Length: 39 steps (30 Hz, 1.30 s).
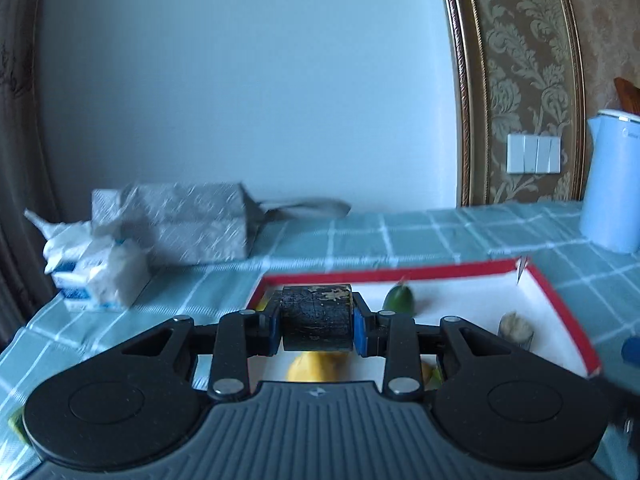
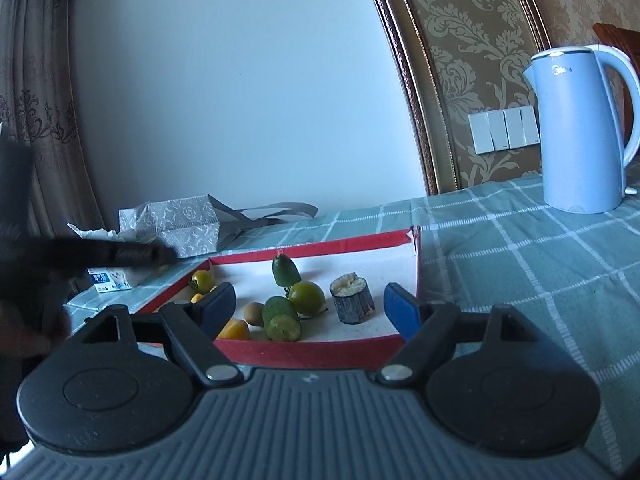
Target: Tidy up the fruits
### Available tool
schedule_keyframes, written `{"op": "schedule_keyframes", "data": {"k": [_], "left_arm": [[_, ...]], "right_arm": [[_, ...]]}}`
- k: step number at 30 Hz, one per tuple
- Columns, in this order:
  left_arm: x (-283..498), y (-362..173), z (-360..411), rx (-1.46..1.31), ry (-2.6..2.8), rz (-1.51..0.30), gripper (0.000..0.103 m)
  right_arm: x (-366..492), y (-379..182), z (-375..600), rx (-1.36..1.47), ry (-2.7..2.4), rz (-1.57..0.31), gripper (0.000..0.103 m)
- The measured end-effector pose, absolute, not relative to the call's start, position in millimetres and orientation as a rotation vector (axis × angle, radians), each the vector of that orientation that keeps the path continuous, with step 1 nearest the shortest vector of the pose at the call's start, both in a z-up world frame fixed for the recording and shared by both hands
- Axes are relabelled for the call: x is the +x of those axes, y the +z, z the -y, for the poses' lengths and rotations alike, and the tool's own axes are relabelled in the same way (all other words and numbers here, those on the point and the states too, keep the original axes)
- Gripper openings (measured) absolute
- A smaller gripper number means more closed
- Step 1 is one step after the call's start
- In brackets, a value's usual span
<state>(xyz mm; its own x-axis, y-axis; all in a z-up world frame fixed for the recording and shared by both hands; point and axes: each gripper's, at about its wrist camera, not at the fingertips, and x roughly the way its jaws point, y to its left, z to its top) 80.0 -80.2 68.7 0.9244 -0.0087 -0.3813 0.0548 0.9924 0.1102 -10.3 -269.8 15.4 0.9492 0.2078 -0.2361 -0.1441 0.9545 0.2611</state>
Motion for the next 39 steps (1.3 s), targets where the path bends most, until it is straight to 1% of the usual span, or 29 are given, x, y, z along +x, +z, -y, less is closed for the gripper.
{"op": "schedule_keyframes", "data": {"k": [12,13,15,16,17,22,27,28,29,31,36,39], "left_arm": [[132,45,87,0.088,0.011,-0.460,0.033],[135,43,86,0.089,0.012,-0.469,0.034],[140,39,84,0.084,0.014,-0.479,0.051],[141,38,83,0.077,0.023,-0.472,0.069],[140,37,82,0.070,0.036,-0.457,0.077],[141,35,82,0.076,0.033,-0.457,0.078],[127,36,79,0.058,0.003,-0.471,0.078],[121,38,78,0.058,-0.004,-0.468,0.080],[115,39,78,0.059,-0.013,-0.463,0.084],[101,41,76,0.068,-0.020,-0.454,0.088],[70,46,70,0.080,-0.037,-0.454,0.091],[55,48,66,0.092,-0.012,-0.460,0.099]], "right_arm": [[-7,18,276,0.275,0.183,-0.273,0.080],[-6,17,276,0.277,0.183,-0.276,0.080],[-5,17,276,0.281,0.184,-0.284,0.082],[-5,17,276,0.283,0.182,-0.287,0.085],[-5,17,276,0.284,0.180,-0.284,0.085],[-4,17,276,0.284,0.179,-0.288,0.086],[-5,19,271,0.239,0.164,-0.281,0.094],[-7,21,270,0.219,0.154,-0.267,0.099],[-9,22,267,0.191,0.139,-0.252,0.103],[-12,24,258,0.120,0.100,-0.224,0.103],[-14,25,238,-0.021,0.066,-0.210,0.103],[-15,25,232,-0.046,0.055,-0.221,0.103]]}}
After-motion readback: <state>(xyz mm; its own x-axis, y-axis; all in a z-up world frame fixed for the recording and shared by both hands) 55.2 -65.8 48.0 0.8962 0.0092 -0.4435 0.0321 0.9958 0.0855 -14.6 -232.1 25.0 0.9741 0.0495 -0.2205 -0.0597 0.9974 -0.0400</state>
